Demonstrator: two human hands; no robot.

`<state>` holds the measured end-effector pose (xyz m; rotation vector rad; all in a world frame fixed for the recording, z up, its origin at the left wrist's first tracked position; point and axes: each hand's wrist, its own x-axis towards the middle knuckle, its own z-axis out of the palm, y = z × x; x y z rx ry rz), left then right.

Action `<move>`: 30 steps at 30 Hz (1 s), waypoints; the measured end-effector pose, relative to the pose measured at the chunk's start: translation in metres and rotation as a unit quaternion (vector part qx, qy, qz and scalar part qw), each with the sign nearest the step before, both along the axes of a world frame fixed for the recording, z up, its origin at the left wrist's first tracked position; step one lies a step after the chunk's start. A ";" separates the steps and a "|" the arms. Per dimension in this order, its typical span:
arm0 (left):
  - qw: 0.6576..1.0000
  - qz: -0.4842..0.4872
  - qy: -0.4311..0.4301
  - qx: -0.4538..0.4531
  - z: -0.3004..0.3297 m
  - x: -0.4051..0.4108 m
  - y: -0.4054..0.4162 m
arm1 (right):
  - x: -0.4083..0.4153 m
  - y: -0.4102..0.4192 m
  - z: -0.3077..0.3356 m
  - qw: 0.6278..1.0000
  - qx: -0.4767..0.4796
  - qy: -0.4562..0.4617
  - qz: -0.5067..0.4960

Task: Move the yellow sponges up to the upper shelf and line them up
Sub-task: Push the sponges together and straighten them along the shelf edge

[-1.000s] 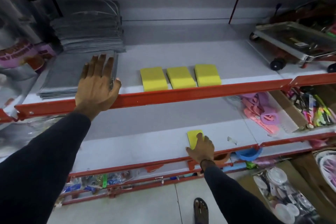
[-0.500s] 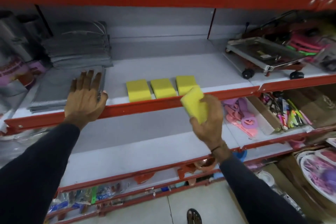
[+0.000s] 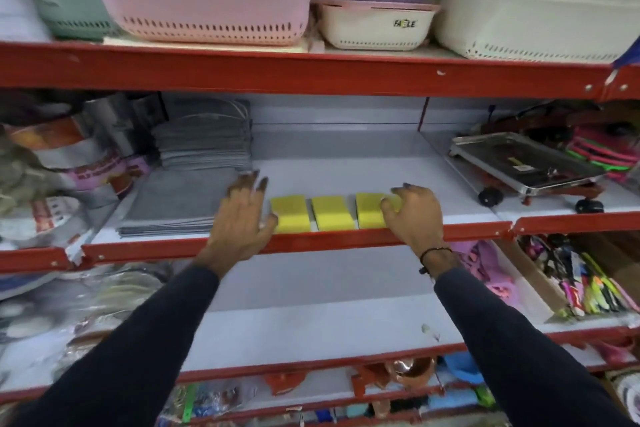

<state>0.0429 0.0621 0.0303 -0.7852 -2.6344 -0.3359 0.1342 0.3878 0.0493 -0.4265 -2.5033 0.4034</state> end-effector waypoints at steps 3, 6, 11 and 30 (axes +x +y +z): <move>0.994 -0.066 -0.061 -0.061 0.002 0.005 0.030 | -0.004 -0.057 0.004 0.983 0.063 -0.063 0.158; 0.981 -0.072 -0.102 -0.148 -0.013 0.018 0.044 | -0.004 -0.089 -0.012 0.958 0.113 -0.159 0.212; 0.980 -0.062 -0.077 -0.170 -0.026 0.036 0.038 | 0.005 -0.091 -0.028 0.960 0.112 -0.171 0.192; 0.980 -0.056 -0.101 -0.160 -0.025 0.046 0.038 | 0.013 -0.128 -0.029 0.962 0.075 -0.190 0.179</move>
